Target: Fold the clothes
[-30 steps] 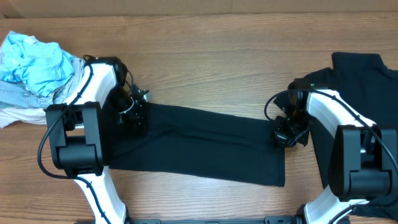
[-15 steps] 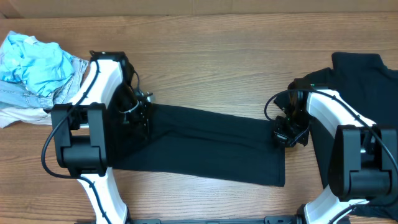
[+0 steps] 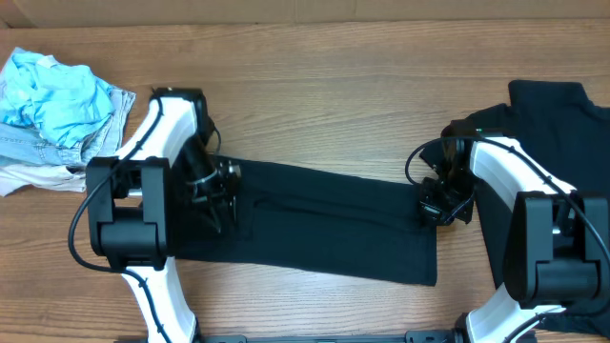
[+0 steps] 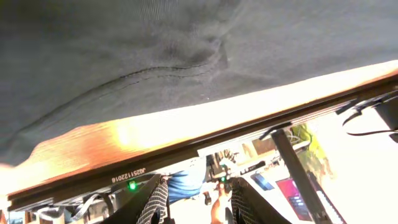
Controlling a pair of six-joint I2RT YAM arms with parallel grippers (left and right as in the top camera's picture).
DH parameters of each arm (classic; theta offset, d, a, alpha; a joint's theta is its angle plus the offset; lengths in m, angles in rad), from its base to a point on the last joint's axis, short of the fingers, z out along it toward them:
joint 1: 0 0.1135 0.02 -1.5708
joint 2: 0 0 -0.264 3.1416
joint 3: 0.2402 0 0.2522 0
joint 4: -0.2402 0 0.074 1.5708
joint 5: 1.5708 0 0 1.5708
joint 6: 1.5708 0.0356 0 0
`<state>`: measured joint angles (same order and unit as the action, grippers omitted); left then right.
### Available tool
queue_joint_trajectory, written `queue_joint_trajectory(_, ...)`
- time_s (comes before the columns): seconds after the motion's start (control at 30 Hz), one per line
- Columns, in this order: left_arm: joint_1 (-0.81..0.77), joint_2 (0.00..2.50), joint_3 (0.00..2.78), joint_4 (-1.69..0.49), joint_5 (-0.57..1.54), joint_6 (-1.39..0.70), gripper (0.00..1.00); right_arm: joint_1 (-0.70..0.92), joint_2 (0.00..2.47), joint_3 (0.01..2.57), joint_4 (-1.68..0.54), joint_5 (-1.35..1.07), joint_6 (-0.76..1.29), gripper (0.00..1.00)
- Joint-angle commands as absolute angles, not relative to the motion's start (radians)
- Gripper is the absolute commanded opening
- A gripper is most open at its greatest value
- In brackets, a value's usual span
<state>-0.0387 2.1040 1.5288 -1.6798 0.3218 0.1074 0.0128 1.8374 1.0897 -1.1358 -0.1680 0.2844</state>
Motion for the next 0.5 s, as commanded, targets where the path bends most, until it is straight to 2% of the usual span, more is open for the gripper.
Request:
queue_joint_trajectory(0.0,-0.024,2.098,1.647,-1.665,0.291,0.12,0.43,0.006,1.821,1.084,-1.131,-0.157,0.285,0.05)
queue_joint_trajectory(0.07,-0.027,2.098,1.658,-1.618,0.247,0.116,0.42,0.006,1.821,1.084,-1.131,-0.157,0.285,0.05)
queue_joint_trajectory(0.17,-0.027,2.098,1.628,-1.546,0.159,0.033,0.17,0.006,1.821,1.084,-1.131,-0.157,0.285,0.05)
queue_joint_trajectory(0.23,-0.025,2.098,1.588,-1.505,0.121,-0.019,0.09,0.006,1.821,1.084,-1.134,-0.157,0.285,0.05)
queue_joint_trajectory(0.33,-0.023,2.098,1.498,-1.448,0.085,-0.076,0.04,0.006,1.821,1.088,-1.146,-0.156,0.285,0.04)
queue_joint_trajectory(0.47,0.001,2.098,1.38,-1.408,0.023,-0.144,0.04,0.006,1.821,1.101,-1.161,-0.129,0.285,0.04)
